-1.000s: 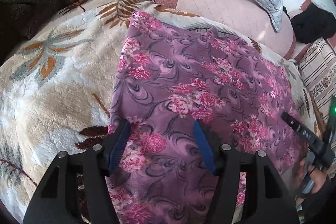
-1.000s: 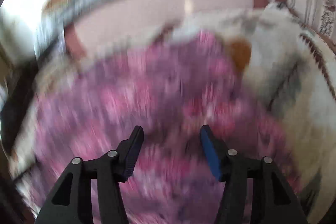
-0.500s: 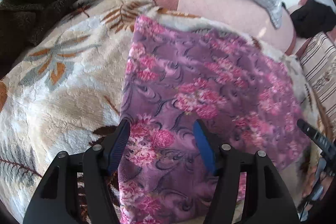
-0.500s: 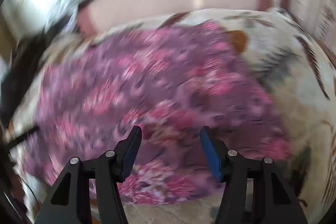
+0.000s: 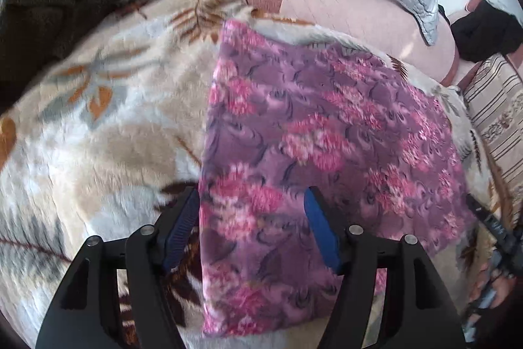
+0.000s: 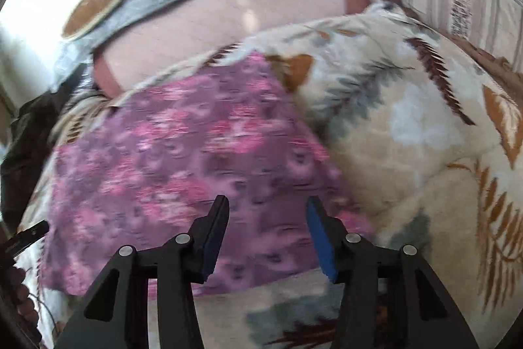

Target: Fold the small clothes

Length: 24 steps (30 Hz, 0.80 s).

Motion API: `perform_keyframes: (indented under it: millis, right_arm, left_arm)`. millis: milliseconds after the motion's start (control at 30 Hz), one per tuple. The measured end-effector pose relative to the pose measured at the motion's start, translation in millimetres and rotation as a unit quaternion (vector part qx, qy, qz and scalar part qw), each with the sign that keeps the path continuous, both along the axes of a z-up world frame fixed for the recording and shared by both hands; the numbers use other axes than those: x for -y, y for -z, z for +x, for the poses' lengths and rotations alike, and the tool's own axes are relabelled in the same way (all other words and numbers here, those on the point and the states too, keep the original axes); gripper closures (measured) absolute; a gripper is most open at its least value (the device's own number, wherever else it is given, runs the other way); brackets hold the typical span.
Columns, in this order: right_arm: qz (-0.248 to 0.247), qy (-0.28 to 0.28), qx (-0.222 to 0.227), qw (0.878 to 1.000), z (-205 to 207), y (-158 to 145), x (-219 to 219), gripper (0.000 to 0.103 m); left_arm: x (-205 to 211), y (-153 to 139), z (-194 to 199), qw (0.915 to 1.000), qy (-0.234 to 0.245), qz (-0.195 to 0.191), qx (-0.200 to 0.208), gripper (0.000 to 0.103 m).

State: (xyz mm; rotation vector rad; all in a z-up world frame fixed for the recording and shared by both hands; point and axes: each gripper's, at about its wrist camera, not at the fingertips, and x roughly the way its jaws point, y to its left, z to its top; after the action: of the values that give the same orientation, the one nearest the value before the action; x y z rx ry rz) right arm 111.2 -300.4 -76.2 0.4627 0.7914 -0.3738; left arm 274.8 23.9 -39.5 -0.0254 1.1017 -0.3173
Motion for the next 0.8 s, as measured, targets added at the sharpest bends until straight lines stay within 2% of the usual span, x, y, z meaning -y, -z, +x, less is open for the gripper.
perform_keyframes:
  millis: [67, 100, 133, 200, 267, 333, 433, 567, 633, 800]
  right_arm:
    - [-0.006, -0.019, -0.045, 0.999, 8.8, 19.9, -7.1, 0.046]
    - [-0.044, -0.024, -0.050, 0.998, 12.0, 21.3, -15.6, 0.046]
    - [-0.061, -0.024, -0.053, 0.996, 12.8, 18.6, -20.8, 0.046]
    - [-0.070, -0.015, -0.064, 0.995, 17.8, 12.1, -27.2, 0.045]
    - [-0.050, -0.031, -0.028, 0.998, 17.7, 2.8, -39.2, 0.045]
    - [-0.042, -0.078, -0.016, 0.996, 24.3, -1.6, -66.5, 0.045]
    - [-0.039, -0.163, -0.011, 0.986, 34.2, 0.0, -121.1, 0.044]
    - [-0.078, -0.276, -0.009, 0.958, 44.6, 3.8, -202.4, 0.040]
    - [-0.116, -0.325, -0.004, 0.939, 49.9, 5.0, -239.1, 0.033]
    - [-0.239, -0.380, -0.015, 0.894, 63.4, 19.1, -307.3, 0.027]
  left_arm:
    - [4.2, 13.7, -3.5, 0.9992, 0.005, 0.026, -0.031, 0.037]
    - [4.4, 15.4, -6.6, 0.9990, 0.010, 0.028, -0.032, 0.037]
    - [3.8, 13.6, -10.9, 0.9988, 0.017, 0.034, -0.032, 0.037]
    - [0.5, 8.0, -13.0, 0.9981, 0.028, 0.039, -0.039, 0.037]
    - [-7.3, 2.7, -11.4, 0.9970, 0.026, 0.065, -0.034, 0.037]
    - [-14.8, 2.5, -5.6, 0.9940, 0.021, 0.097, -0.046, 0.037]
    - [-38.4, -7.2, 6.6, 0.9937, -0.009, 0.085, -0.073, 0.037]
    - [-68.5, -25.5, 17.2, 0.9932, -0.045, 0.059, -0.089, 0.037]
    - [-81.0, -32.3, 23.6, 0.9931, -0.051, 0.052, -0.092, 0.037]
    - [-95.9, -30.9, 35.2, 0.9911, -0.053, 0.051, -0.111, 0.037]
